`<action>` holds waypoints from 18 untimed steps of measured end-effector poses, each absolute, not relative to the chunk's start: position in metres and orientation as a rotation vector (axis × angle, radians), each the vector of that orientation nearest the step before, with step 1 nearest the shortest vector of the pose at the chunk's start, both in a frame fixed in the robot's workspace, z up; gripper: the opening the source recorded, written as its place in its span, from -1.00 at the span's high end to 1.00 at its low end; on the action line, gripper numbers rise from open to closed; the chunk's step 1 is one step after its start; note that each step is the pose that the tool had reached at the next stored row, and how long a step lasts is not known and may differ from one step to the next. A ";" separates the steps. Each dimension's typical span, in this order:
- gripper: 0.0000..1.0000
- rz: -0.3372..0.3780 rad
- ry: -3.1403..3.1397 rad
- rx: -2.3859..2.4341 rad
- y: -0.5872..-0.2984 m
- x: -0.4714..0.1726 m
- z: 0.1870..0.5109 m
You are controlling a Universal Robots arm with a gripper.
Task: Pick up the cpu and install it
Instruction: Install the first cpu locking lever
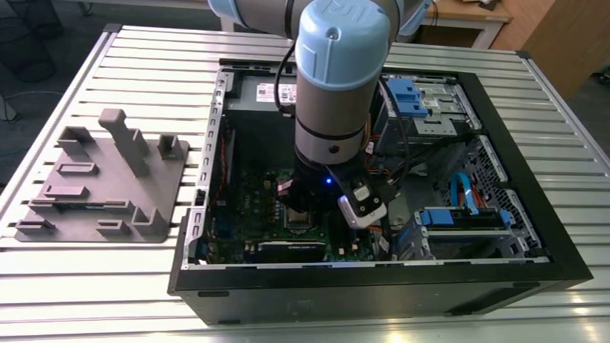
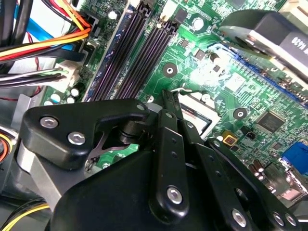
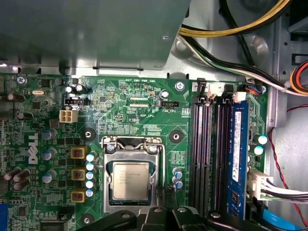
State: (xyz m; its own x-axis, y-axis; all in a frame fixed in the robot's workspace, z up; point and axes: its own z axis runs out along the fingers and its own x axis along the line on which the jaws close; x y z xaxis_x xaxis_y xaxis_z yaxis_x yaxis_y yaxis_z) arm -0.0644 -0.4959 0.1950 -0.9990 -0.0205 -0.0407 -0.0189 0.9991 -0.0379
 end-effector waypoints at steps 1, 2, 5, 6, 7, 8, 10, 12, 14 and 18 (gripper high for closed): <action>0.79 -0.058 3.100 -0.031 -0.496 -0.064 0.195; 0.79 -0.059 3.100 -0.031 -0.496 -0.064 0.195; 0.79 -0.058 3.100 -0.031 -0.496 -0.065 0.195; 0.79 -0.058 3.100 -0.031 -0.496 -0.065 0.195; 0.79 -0.058 3.100 -0.034 -0.496 -0.065 0.195; 0.79 -0.058 3.099 -0.048 -0.496 -0.065 0.195; 0.79 -0.057 3.098 -0.089 -0.496 -0.065 0.195; 0.79 -0.056 3.096 -0.130 -0.496 -0.065 0.195; 0.79 -0.056 3.094 -0.157 -0.497 -0.065 0.195; 0.79 -0.055 3.094 -0.162 -0.497 -0.065 0.195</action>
State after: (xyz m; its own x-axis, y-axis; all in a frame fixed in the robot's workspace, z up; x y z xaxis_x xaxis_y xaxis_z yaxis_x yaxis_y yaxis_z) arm -0.0652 -0.4967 0.1950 -0.9936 -0.1052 -0.0411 -0.1037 0.9939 -0.0379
